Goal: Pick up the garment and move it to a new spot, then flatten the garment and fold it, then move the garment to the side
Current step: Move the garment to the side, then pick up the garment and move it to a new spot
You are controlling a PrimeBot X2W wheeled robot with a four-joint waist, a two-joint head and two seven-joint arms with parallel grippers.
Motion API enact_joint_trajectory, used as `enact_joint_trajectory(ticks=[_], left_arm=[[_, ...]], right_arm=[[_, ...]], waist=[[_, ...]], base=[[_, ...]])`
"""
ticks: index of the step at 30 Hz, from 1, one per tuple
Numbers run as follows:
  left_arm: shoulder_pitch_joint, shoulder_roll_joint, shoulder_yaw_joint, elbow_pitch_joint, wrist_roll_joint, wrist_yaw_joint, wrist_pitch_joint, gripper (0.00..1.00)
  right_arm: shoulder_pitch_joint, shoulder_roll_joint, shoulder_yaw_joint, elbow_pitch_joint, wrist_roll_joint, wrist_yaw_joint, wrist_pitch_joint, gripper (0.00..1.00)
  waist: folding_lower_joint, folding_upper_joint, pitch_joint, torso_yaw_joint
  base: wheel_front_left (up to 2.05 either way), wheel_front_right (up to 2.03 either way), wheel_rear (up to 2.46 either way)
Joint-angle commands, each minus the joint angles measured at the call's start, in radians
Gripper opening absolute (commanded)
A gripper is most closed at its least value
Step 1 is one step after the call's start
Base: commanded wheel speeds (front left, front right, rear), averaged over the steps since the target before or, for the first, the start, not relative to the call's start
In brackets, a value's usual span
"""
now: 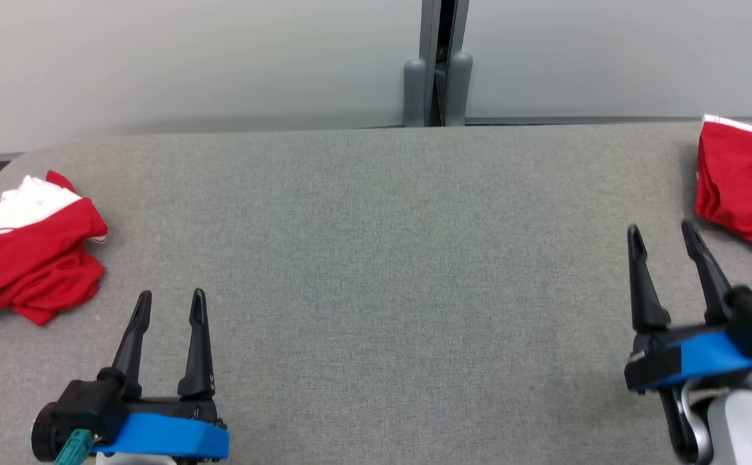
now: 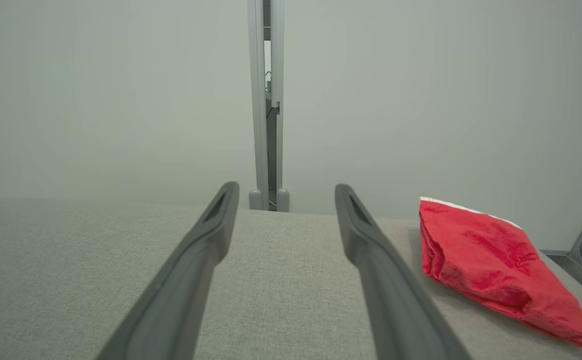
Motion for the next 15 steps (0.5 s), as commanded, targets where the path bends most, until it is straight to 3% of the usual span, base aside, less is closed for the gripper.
enact_joint_trajectory(ticks=[1, 15], left_arm=[[0.021, 0.001, 0.001, 0.005, -0.004, 0.001, -0.004, 1.00], [0.069, 0.007, -0.002, 0.019, -0.014, 0.001, -0.008, 1.00]], right_arm=[[0.060, 0.026, -0.025, -0.035, -0.009, 0.000, 0.009, 1.00], [0.263, 0.101, -0.082, -0.186, -0.026, 0.000, 0.059, 1.00]], waist=[[0.0002, 0.0000, -0.022, 0.001], [0.0002, 0.0000, -0.070, 0.012]], base=[[0.00, 0.00, 0.00], [0.00, 0.00, 0.00]])
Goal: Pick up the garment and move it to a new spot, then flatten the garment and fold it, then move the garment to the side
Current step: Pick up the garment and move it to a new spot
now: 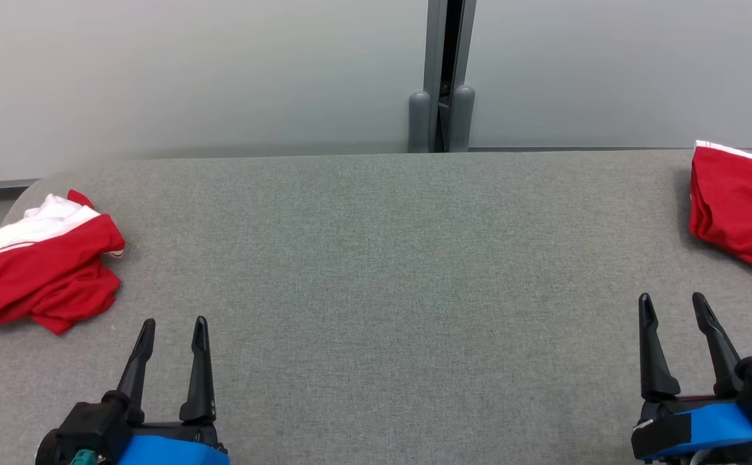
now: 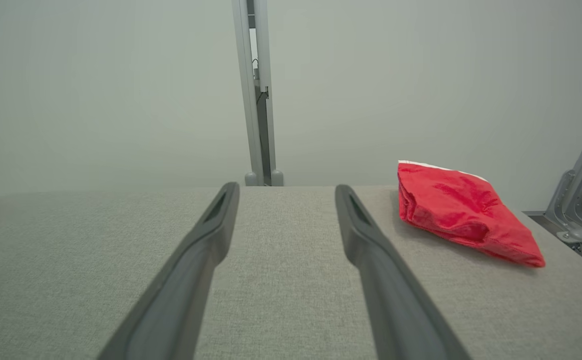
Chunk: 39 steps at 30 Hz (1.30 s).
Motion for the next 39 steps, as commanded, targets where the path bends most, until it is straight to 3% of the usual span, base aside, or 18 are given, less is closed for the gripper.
enact_joint_trajectory(ticks=[1, 8, 14, 32, 39], left_arm=[[0.007, 0.005, 0.000, 0.005, -0.005, 0.000, -0.006, 1.00], [-0.001, 0.007, 0.000, 0.010, -0.005, 0.004, -0.007, 1.00], [-0.016, 0.014, 0.005, 0.001, -0.005, 0.011, -0.008, 1.00], [-0.013, 0.025, 0.043, -0.012, -0.025, 0.033, -0.007, 1.00], [0.009, 0.026, 0.069, -0.019, -0.034, 0.041, -0.007, 1.00]], right_arm=[[0.020, 0.009, -0.002, -0.011, -0.009, 0.000, 0.006, 1.00], [0.034, 0.014, 0.000, -0.022, -0.013, 0.000, 0.017, 1.00], [0.035, 0.016, 0.020, -0.026, -0.013, 0.000, 0.025, 1.00], [-0.013, -0.002, 0.044, -0.003, -0.017, 0.000, 0.034, 1.00], [-0.030, -0.013, 0.063, -0.004, -0.023, 0.000, 0.047, 1.00]], waist=[[0.0001, 0.0000, -0.001, 0.004], [0.0001, 0.0000, -0.008, 0.021], [0.0001, 0.0000, -0.004, 0.082], [0.0001, 0.0000, 0.042, 0.452], [0.0001, 0.0000, 0.056, 0.537]], base=[[0.00, 0.00, 0.00], [0.00, 0.00, 0.00], [0.00, 0.00, 0.00], [0.00, 0.00, 0.00], [0.00, 0.00, 0.00]])
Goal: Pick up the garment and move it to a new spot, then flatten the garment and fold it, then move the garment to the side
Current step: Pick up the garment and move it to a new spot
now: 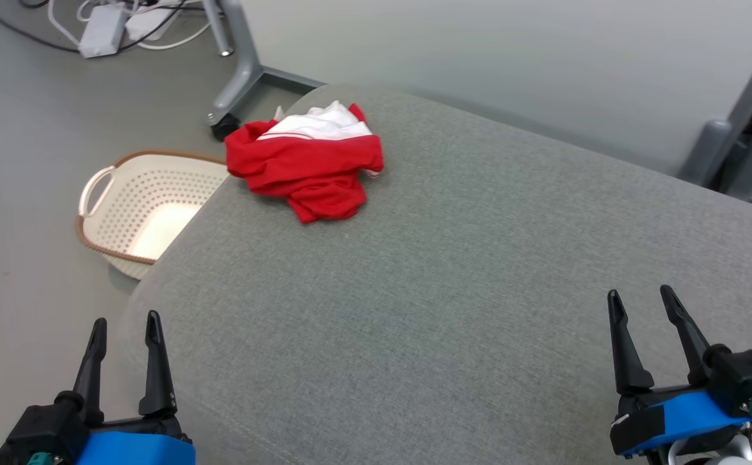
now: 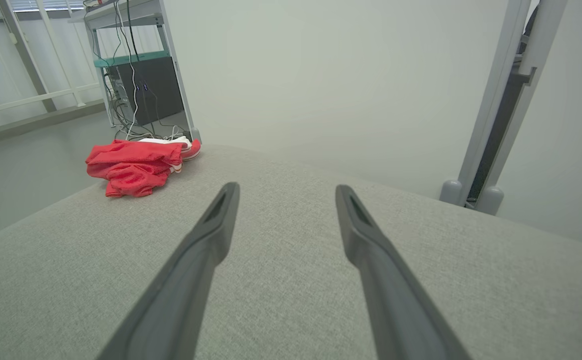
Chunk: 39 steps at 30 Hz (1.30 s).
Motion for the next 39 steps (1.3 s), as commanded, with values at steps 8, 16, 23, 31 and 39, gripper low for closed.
enact_joint_trajectory(ticks=[8, 16, 23, 31, 39], left_arm=[[-0.005, 0.001, 0.033, -0.012, -0.004, 0.002, -0.005, 1.00], [-0.192, 0.040, 0.080, 0.014, -0.010, -0.023, -0.005, 1.00], [-0.485, 0.119, 0.133, 0.133, -0.034, -0.053, -0.002, 1.00], [-0.772, 0.222, 0.172, 0.359, -0.064, -0.097, 0.022, 1.00], [-0.951, 0.272, 0.128, 0.650, -0.066, -0.150, 0.115, 1.00]], right_arm=[[-0.034, -0.025, 0.019, -0.003, 0.004, 0.000, 0.009, 1.00], [-0.063, -0.049, 0.014, -0.051, -0.016, 0.000, 0.038, 1.00], [-0.128, -0.090, 0.016, -0.132, -0.042, 0.000, 0.082, 1.00], [-0.180, -0.117, -0.007, -0.256, -0.063, 0.000, 0.140, 1.00], [-0.196, -0.131, -0.039, -0.356, -0.074, 0.000, 0.185, 1.00]], waist=[[-0.0001, 0.0000, 0.031, 0.021], [-0.0001, 0.0000, 0.095, -0.041], [-0.0001, 0.0000, 0.221, -0.136], [-0.0001, 0.0000, 0.373, -0.253], [-0.0001, 0.0000, 0.481, -0.312]], base=[[0.00, 0.00, 0.00], [0.00, 0.00, 0.00], [0.00, 0.00, 0.00], [0.00, 0.00, 0.00], [0.00, 0.00, 0.00]])
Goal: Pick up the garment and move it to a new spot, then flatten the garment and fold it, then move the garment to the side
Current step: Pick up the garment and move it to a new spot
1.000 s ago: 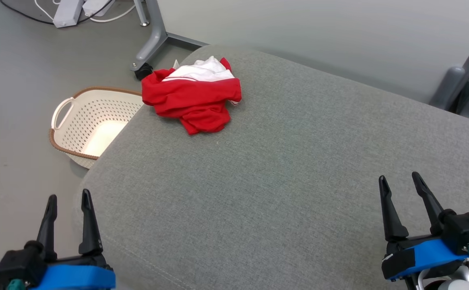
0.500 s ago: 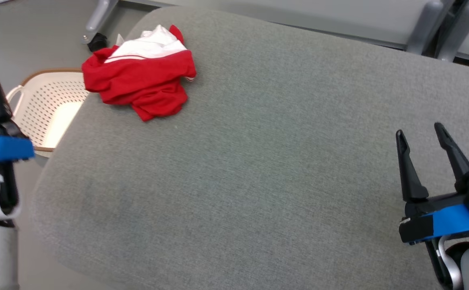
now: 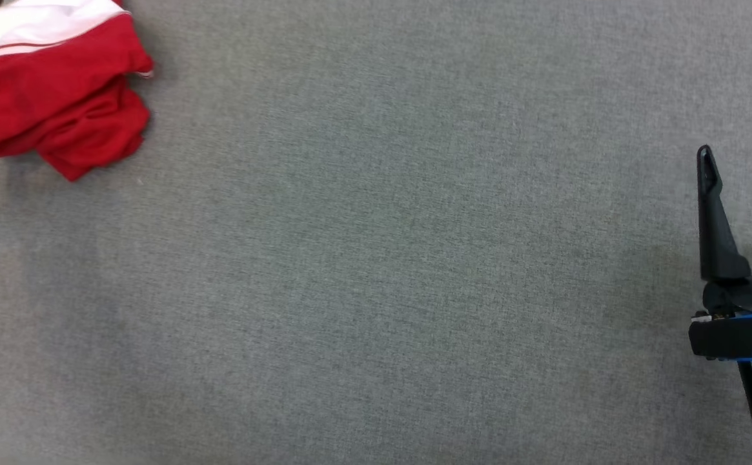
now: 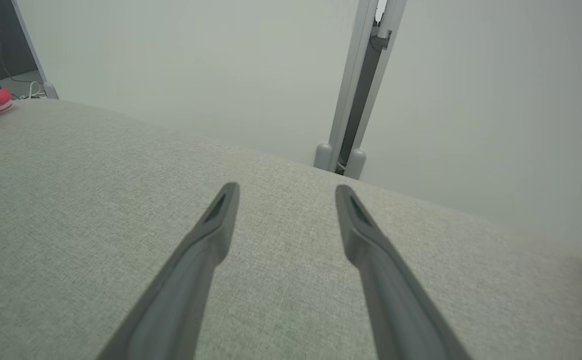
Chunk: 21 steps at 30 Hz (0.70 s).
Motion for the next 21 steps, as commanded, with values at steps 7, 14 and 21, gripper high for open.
enact_joint_trajectory(ticks=[7, 14, 21], left_arm=[[-0.098, 0.017, -0.051, 0.210, 0.001, -0.038, 0.121, 1.00], [-0.142, -0.014, -0.089, 0.374, -0.050, -0.072, 0.313, 1.00], [-0.144, -0.037, -0.131, 0.428, -0.106, -0.079, 0.456, 1.00]], right_arm=[[-0.032, -0.029, -0.006, -0.054, -0.003, 0.000, 0.034, 1.00], [-0.042, -0.049, -0.013, -0.075, -0.005, 0.000, 0.058, 1.00], [-0.049, -0.051, 0.002, -0.079, -0.001, 0.000, 0.065, 1.00]], waist=[[-0.0002, 0.0000, 0.105, -0.046], [-0.0002, 0.0000, 0.122, -0.029], [-0.0002, 0.0000, 0.121, -0.021]], base=[[0.00, 0.00, 0.00], [0.00, 0.00, 0.00], [0.00, 0.00, 0.00]])
